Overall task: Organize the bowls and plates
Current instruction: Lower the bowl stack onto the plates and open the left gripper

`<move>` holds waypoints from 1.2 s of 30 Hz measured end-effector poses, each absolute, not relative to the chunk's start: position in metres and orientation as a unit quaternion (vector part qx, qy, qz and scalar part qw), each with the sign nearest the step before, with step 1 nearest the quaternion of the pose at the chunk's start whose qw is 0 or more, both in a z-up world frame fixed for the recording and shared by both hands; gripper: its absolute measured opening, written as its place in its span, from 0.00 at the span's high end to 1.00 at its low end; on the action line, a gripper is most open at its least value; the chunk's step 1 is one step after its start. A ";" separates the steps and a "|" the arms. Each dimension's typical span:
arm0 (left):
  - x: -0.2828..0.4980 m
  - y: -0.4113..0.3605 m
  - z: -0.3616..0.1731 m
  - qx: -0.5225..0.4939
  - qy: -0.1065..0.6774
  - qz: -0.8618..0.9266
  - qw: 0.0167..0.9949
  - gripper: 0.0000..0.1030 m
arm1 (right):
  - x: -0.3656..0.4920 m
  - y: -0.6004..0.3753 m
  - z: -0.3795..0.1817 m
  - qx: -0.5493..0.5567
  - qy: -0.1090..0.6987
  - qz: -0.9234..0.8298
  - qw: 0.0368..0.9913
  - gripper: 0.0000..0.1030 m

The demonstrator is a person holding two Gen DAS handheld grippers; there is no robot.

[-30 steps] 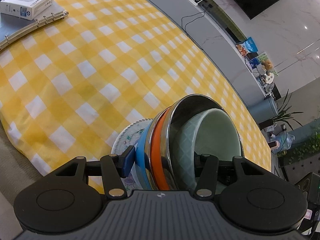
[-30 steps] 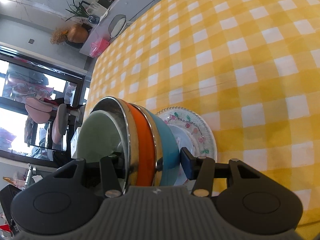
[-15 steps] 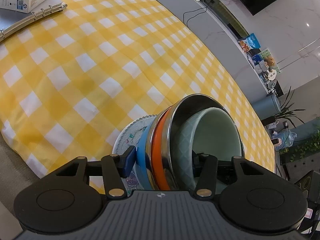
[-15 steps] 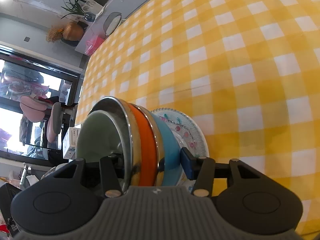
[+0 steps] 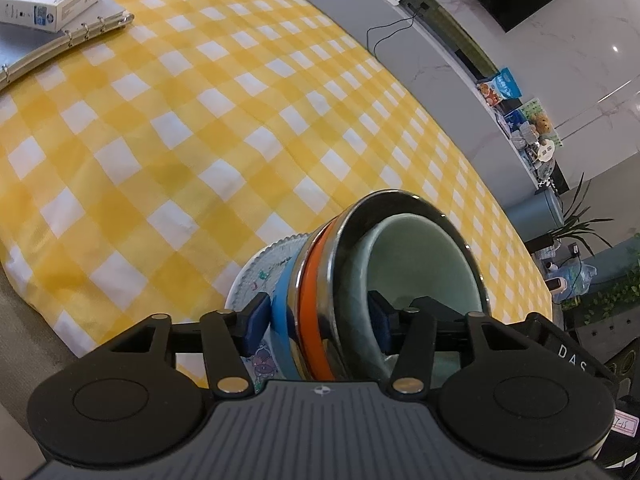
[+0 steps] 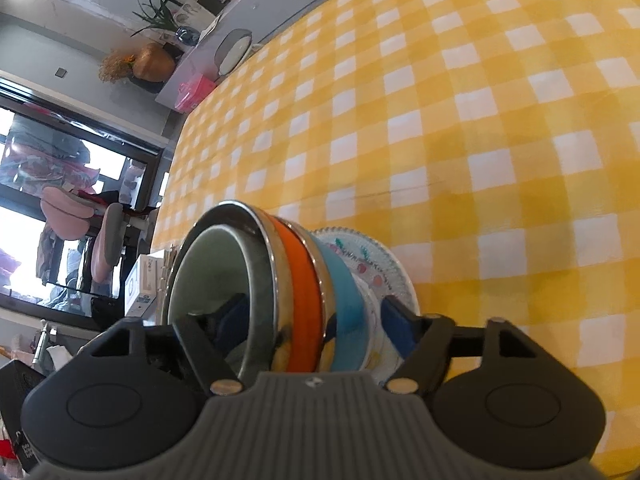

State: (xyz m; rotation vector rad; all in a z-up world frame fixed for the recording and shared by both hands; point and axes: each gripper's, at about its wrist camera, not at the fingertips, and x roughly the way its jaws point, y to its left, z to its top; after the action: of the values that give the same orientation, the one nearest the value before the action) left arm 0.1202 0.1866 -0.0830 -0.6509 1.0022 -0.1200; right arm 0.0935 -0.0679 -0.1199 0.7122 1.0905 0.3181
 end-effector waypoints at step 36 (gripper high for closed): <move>-0.064 0.052 0.032 0.111 0.189 -0.121 0.968 0.28 | -0.122 -0.107 -0.010 0.049 0.190 0.025 0.980 0.09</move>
State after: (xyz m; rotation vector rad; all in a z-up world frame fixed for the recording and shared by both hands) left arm -0.0644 0.0516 0.0323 0.2242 0.3813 -0.2443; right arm -0.1222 -0.1072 -0.0095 0.0991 0.3819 0.0498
